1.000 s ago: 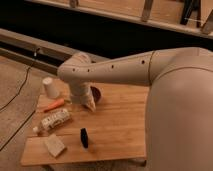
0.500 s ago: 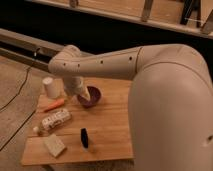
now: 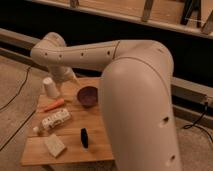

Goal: Place the ceramic cup over the eraser

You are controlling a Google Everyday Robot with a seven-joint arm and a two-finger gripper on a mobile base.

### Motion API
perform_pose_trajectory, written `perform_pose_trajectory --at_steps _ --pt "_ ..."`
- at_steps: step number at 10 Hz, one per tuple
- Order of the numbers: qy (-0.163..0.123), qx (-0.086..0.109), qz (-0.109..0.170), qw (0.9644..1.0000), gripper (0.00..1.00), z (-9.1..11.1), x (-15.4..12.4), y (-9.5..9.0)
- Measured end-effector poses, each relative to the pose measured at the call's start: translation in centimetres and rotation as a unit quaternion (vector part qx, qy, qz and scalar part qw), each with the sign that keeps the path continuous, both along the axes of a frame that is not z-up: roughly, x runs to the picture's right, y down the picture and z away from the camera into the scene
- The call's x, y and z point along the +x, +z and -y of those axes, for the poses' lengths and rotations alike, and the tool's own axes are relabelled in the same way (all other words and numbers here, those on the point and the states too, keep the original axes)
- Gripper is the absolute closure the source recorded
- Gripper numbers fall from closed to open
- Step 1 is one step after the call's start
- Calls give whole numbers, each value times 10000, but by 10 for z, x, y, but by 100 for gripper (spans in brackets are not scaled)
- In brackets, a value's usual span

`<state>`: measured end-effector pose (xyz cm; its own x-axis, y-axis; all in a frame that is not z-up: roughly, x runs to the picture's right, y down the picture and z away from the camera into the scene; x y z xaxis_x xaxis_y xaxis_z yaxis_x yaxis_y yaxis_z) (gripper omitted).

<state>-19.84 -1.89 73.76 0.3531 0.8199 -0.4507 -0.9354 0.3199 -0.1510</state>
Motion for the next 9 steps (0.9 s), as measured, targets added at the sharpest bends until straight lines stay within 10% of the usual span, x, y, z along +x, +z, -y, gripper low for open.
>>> perform_pose_trajectory --at_steps 9 --pt "-306 -132 854 9958 35 67 -119 23"
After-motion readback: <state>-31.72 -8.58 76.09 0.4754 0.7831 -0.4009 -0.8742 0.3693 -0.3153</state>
